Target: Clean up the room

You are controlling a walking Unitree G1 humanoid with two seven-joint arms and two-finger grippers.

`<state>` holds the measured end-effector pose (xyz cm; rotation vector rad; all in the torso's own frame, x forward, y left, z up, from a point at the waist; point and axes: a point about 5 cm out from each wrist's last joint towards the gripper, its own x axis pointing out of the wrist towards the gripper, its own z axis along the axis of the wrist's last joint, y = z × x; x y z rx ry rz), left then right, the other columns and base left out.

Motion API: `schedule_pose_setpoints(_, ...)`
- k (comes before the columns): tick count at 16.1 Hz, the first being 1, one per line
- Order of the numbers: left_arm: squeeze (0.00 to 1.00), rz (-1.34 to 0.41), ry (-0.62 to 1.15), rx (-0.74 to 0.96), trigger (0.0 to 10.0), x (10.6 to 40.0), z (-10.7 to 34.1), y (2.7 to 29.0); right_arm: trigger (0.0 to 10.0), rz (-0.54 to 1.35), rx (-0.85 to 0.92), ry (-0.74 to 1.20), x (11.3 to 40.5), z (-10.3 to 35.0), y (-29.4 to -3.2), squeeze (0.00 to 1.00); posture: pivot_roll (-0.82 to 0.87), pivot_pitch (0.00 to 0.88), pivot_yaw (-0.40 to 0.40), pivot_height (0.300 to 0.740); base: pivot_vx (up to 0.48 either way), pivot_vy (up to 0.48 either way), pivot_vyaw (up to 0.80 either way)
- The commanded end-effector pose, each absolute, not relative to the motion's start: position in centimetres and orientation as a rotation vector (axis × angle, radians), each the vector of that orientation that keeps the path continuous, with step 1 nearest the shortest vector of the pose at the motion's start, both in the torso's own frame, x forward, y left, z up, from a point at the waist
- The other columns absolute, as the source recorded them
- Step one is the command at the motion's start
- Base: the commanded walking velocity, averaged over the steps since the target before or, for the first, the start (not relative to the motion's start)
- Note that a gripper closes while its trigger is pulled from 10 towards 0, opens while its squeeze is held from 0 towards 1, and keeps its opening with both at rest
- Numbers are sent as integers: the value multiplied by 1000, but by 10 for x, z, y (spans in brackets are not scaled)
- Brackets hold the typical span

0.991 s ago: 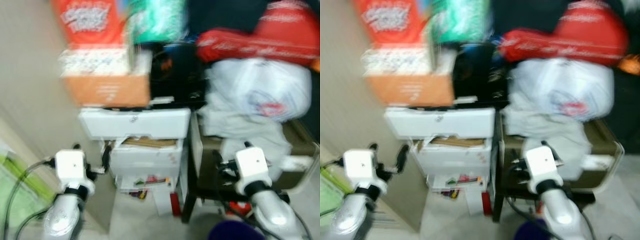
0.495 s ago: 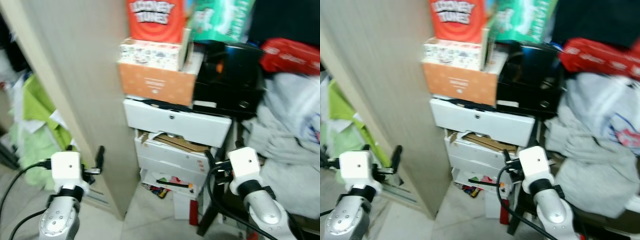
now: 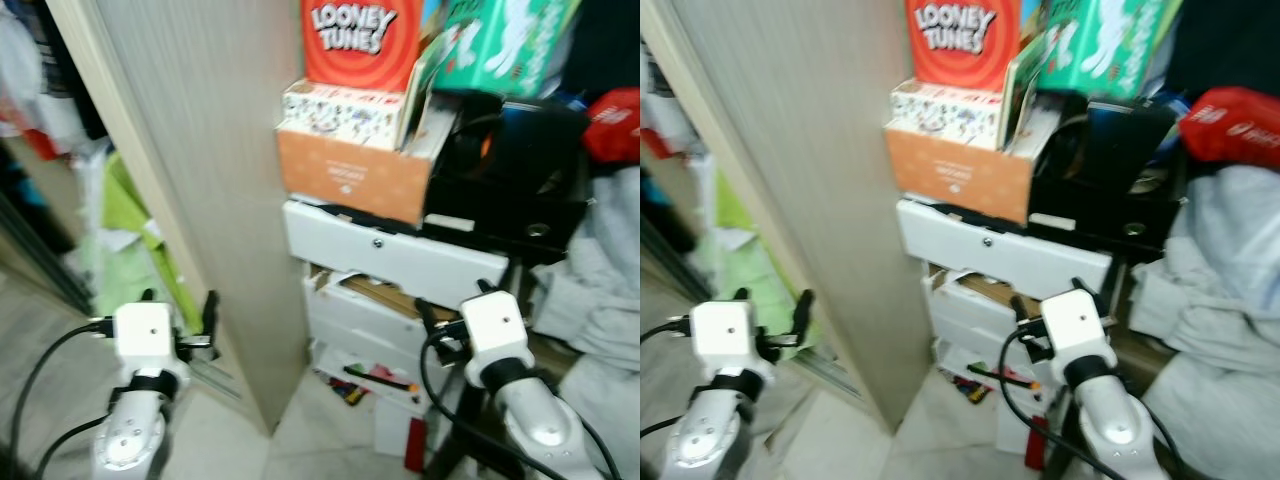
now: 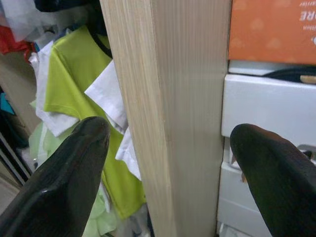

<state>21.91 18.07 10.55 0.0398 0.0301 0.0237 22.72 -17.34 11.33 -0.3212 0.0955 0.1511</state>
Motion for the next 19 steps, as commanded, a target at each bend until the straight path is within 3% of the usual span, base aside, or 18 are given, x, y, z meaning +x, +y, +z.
schedule_pose_setpoints(1,0,44,25,63,10000,219,107,188,10000,170,-311,86,229,114,-169,0,-118,0,12,740,0,0,700)
schedule_pose_setpoints(19,0,119,25,121,10000,219,108,198,10000,180,-306,91,231,111,-167,0,-114,0,16,740,0,0,700)
